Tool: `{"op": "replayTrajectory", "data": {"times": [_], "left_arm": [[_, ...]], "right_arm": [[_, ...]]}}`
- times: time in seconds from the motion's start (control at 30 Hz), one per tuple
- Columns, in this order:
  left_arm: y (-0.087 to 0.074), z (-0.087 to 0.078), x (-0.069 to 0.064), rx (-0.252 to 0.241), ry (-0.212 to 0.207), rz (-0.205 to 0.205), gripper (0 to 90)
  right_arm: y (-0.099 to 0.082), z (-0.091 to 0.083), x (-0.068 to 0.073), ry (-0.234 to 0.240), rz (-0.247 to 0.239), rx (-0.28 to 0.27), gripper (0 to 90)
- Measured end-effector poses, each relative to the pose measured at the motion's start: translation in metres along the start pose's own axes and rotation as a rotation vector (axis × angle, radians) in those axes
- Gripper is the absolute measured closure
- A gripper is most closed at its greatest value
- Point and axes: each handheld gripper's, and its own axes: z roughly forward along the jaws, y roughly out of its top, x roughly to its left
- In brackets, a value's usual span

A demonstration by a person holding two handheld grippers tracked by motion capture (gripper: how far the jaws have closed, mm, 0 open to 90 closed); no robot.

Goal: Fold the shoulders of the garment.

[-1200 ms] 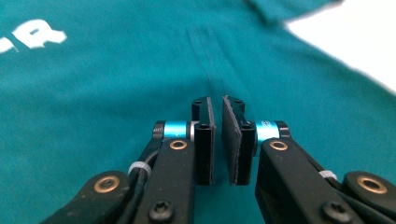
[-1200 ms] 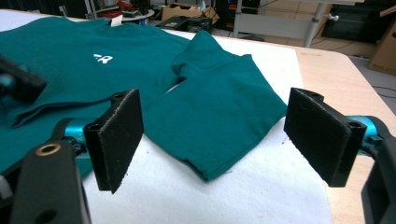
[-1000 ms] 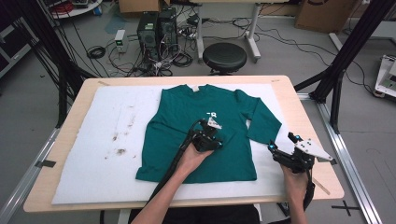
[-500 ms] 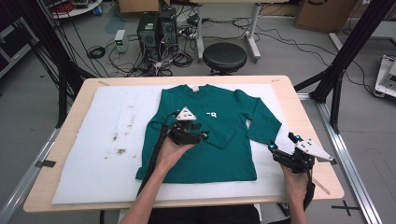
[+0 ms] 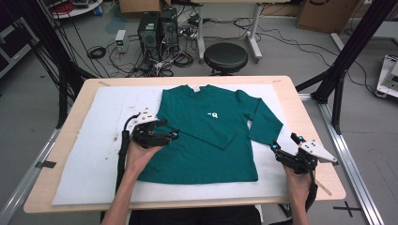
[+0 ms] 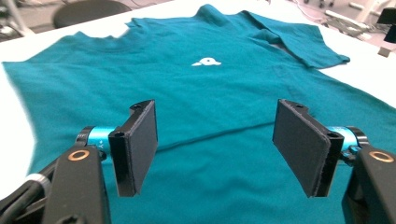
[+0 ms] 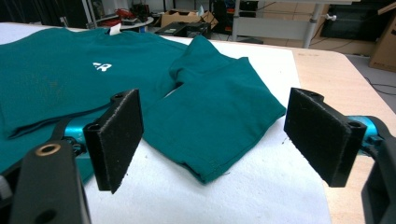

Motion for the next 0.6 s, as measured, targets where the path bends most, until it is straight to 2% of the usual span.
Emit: {"op": "replayTrajectory", "data": {"times": [0.13, 0.33, 0.57, 0.6], "left_arm": [[-0.011, -0.023, 0.011, -0.041, 0.046, -0.008, 30.5], [-0.03, -0.053, 0.026, -0.075, 0.078, -0.011, 30.4], [-0.051, -0.079, 0.042, -0.082, 0.143, -0.031, 30.4], [-0.055, -0.083, 0.044, -0.079, 0.168, -0.034, 30.3]], "right_arm": [[0.0, 0.0, 0.0, -0.001, 0.001, 0.001, 20.1], [0.0, 0.0, 0.0, -0.001, 0.005, 0.0, 20.1], [0.0, 0.0, 0.0, -0.003, 0.004, -0.004, 20.1], [0.0, 0.0, 0.0, -0.003, 0.004, -0.004, 20.1]]}}
